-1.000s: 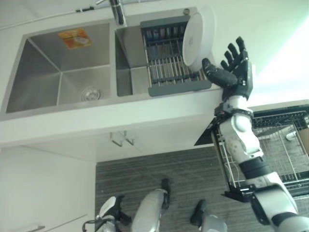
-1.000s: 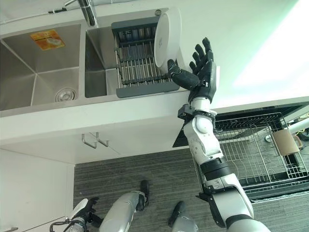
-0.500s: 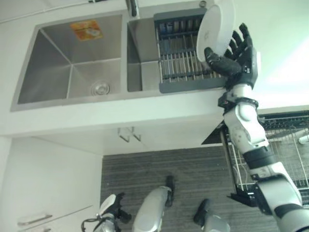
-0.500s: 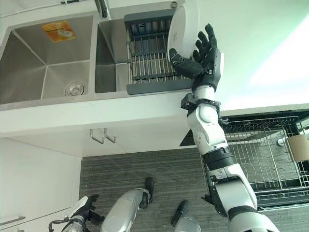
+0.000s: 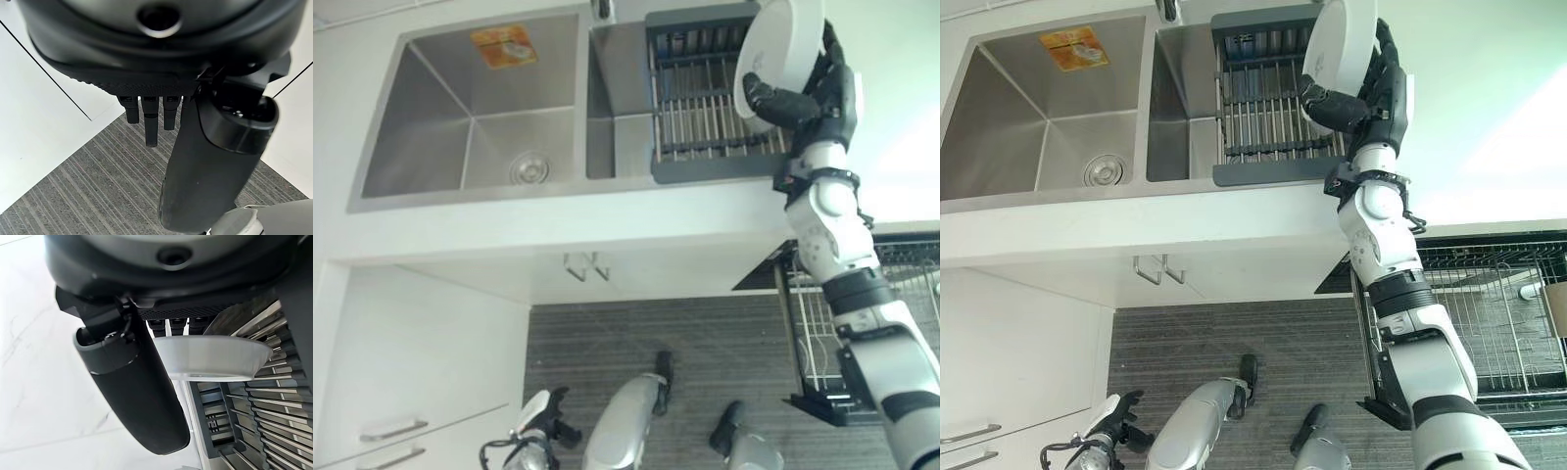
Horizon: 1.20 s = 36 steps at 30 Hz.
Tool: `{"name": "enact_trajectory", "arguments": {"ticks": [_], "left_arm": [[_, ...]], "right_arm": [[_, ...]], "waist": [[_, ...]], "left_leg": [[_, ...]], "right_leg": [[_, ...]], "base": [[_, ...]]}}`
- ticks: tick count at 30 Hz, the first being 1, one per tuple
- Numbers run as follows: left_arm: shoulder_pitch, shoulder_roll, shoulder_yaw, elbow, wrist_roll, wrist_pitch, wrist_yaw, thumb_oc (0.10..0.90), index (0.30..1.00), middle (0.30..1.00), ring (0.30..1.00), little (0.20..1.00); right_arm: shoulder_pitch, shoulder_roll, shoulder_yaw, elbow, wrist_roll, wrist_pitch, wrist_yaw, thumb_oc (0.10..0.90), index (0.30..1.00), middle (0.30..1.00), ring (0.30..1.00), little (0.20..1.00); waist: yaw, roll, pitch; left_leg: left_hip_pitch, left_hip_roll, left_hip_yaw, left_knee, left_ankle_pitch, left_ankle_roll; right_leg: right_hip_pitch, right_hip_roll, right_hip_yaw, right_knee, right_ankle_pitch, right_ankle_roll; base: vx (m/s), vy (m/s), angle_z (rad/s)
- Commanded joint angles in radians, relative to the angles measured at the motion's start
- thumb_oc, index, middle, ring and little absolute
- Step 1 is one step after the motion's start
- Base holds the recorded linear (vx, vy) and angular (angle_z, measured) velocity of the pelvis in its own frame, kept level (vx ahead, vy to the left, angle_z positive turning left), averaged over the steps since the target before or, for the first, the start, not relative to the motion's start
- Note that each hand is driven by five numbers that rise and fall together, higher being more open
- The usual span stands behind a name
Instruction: Place the dishes in the dishwasher.
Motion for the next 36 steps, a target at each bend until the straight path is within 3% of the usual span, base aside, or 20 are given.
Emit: {"name": "enact_trajectory", "arguments": {"ticks": [1,6,14,15,16,20,23,24,28,31,36], "left_arm": [[0.024,0.072,-0.039,-0.022,-0.005,-0.007,0.016,0.8,0.9,0.9,0.9,0.9],[0.021,0.076,-0.043,-0.037,-0.002,-0.008,0.015,0.8,0.9,0.9,0.9,0.9],[0.024,0.069,-0.048,-0.028,-0.017,-0.013,0.025,0.8,0.9,0.9,0.9,0.9],[0.024,0.068,-0.048,-0.027,-0.008,-0.016,0.026,0.8,0.9,0.9,0.9,0.9],[0.026,0.063,-0.057,-0.029,0.003,-0.008,0.032,0.8,0.9,0.9,0.9,0.9],[0.029,0.043,-0.031,0.005,-0.084,0.015,0.019,0.8,0.9,0.9,0.9,0.9],[0.039,0.033,0.004,0.029,-0.073,0.002,0.021,0.8,0.9,0.9,0.9,0.9],[0.045,0.028,0.017,0.037,-0.065,-0.001,0.024,0.8,0.9,0.9,0.9,0.9],[0.059,0.011,0.048,0.064,-0.068,0.008,0.028,0.8,0.9,0.9,0.9,0.9],[0.073,-0.026,0.076,0.096,-0.065,0.02,0.049,0.8,0.9,0.9,0.9,0.9],[0.073,-0.057,0.091,0.123,-0.092,0.044,0.062,0.8,0.9,0.9,0.9,0.9]], "right_arm": [[-0.152,-0.099,0.023,0.009,-0.027,-0.026,-0.004,0.4,0.3,0.3,0.3,0.3],[-0.177,-0.111,0.028,0.064,0.043,-0.021,-0.005,0.4,0.3,0.3,0.3,0.3],[-0.163,-0.08,0.012,0.141,-0.017,-0.095,-0.083,0.4,0.3,0.3,0.3,0.3],[-0.162,-0.08,0.009,0.141,-0.036,-0.12,-0.098,0.4,0.3,0.3,0.3,0.3],[-0.156,-0.073,0.004,0.13,-0.084,-0.227,-0.16,0.4,0.3,0.3,0.3,0.3],[-0.128,-0.035,-0.012,0.029,-0.218,-0.373,-0.273,0.4,0.3,0.3,0.3,0.3],[-0.08,0.003,-0.025,-0.067,-0.244,-0.441,-0.317,0.4,0.3,0.3,0.3,0.3],[-0.042,0.027,-0.035,-0.13,-0.217,-0.501,-0.312,0.4,0.3,0.3,0.3,0.3],[0.078,0.095,-0.06,-0.305,-0.191,-0.556,-0.318,0.4,0.3,0.3,0.3,0.3],[0.243,0.16,-0.073,-0.497,-0.231,-0.564,-0.325,0.4,0.3,0.3,0.3,0.3],[0.413,0.166,-0.109,-0.61,-0.211,-0.539,-0.297,0.4,0.3,0.3,0.3,0.3]], "waist": [[0.028,0.008,-0.047],[0.033,0.01,-0.037],[0.035,0.011,-0.042],[0.035,0.01,-0.043],[0.034,0.008,-0.046],[0.027,-0.003,-0.061],[0.022,-0.017,-0.081],[0.017,-0.028,-0.094],[-0.004,-0.062,-0.135],[-0.054,-0.1,-0.182],[-0.125,-0.122,-0.225]], "left_leg": [[0.073,0.019,-0.084,-0.055,-0.088,-0.11],[0.066,0.016,-0.087,-0.055,-0.084,-0.11],[0.072,0.021,-0.076,-0.055,-0.084,-0.109],[0.072,0.022,-0.076,-0.055,-0.085,-0.109],[0.077,0.026,-0.073,-0.055,-0.086,-0.11],[0.082,0.033,-0.068,-0.055,-0.083,-0.115],[0.091,0.042,-0.061,-0.055,-0.084,-0.118],[0.097,0.049,-0.056,-0.055,-0.087,-0.12],[0.122,0.071,-0.034,-0.055,-0.1,-0.124],[0.148,0.104,0.012,-0.055,-0.114,-0.134],[0.161,0.142,0.058,-0.055,-0.112,-0.154]], "right_leg": [[-0.06,-0.042,0.038,0.018,0.05,0.029],[-0.066,-0.042,0.037,0.018,0.054,0.028],[-0.058,-0.044,0.027,0.018,0.055,0.027],[-0.057,-0.044,0.025,0.018,0.054,0.028],[-0.053,-0.041,0.024,0.018,0.051,0.029],[-0.049,-0.035,0.023,0.018,0.043,0.033],[-0.038,-0.03,0.019,0.018,0.034,0.036],[-0.031,-0.024,0.018,0.018,0.026,0.038],[-0.012,-0.001,0.029,0.018,-0.003,0.043],[-0.008,0.03,0.068,0.018,-0.027,0.038],[-0.02,0.064,0.11,0.018,-0.042,0.034]], "base": [[-0.01,0.018,0.1],[-0.01,0.006,0.07],[-0.01,-0.002,0.02],[-0.09,-0.048,0.01],[-0.09,-0.058,0.02],[-0.09,-0.055,0.01],[-0.11,-0.098,-0.08],[-0.1,-0.122,-0.1],[-0.12,-0.146,-0.12],[-0.18,-0.171,-0.46],[-0.14,-0.104,-0.46]]}}
